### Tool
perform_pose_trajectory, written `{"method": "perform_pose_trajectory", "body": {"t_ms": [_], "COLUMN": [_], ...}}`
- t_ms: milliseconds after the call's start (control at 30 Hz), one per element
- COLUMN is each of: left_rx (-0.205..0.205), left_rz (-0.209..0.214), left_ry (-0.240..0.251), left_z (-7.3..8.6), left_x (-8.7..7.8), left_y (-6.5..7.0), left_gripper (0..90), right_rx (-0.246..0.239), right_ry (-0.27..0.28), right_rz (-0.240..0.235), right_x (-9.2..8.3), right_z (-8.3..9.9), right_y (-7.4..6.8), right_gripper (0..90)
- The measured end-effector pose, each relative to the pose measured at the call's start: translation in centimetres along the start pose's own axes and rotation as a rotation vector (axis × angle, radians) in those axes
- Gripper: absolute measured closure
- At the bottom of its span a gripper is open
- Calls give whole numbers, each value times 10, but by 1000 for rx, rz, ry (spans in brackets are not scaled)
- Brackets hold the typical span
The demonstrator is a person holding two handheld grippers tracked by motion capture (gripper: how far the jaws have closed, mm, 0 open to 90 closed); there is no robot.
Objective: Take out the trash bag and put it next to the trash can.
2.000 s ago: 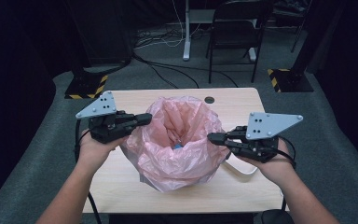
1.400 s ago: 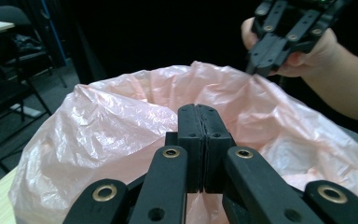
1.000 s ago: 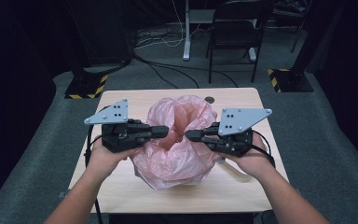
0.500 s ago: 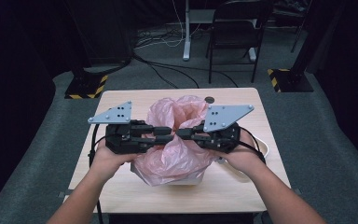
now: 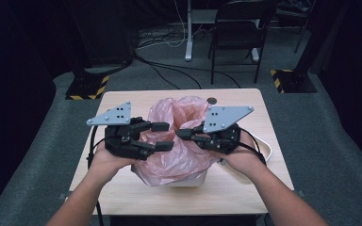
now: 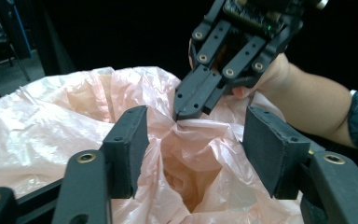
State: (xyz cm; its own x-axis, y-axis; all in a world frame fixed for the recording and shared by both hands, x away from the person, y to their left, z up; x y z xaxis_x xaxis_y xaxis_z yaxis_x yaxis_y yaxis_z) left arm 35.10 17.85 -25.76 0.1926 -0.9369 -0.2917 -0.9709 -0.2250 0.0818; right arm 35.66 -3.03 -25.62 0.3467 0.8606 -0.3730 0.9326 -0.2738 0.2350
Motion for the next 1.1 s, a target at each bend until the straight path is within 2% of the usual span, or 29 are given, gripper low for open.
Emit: {"method": "perform_pose_trajectory", "body": {"t_ms": [233,300,433,533,767,867,1000,1100], "left_rx": [37,39,42,39,54,61,58,56], "left_rz": [-76,-80,-51,-31,-42,-47,-46,-54], "left_ry": [-52,-67,-86,-105,-121,-125,-114,-95], "left_z": [3,4,6,9,10,11,11,9], "left_x": [6,8,12,16,16,16,15,12], "left_y": [-1,-2,-2,-2,-4,-4,-6,-8], "left_gripper": [360,365,466,576,805,859,881,887], "right_rx": [6,3,-2,-3,-4,-2,-1,-7], "right_ry": [27,34,40,38,49,52,57,61], "right_rz": [7,10,18,18,18,15,11,31], "right_x": [0,-2,-3,-3,-4,-5,-7,-11], "right_z": [-4,-5,-6,-6,-6,-4,-2,-1], "right_y": [0,1,1,1,1,1,0,1], "right_gripper": [900,900,900,900,900,900,892,849]}}
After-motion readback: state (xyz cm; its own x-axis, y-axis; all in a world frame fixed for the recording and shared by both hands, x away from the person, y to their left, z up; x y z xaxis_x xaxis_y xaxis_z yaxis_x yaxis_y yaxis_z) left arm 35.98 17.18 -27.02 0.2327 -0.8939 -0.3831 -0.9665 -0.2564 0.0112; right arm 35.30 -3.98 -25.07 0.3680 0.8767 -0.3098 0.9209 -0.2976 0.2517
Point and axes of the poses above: each handheld gripper's, and its own axes: x roughly forward along the jaws, z roughly out of its underside, y roughly to its right, the point moved 3 cm from there along x, roughly forward along the jaws, and after that the axes turned 2 degrees about z, right-handed, at the moved point
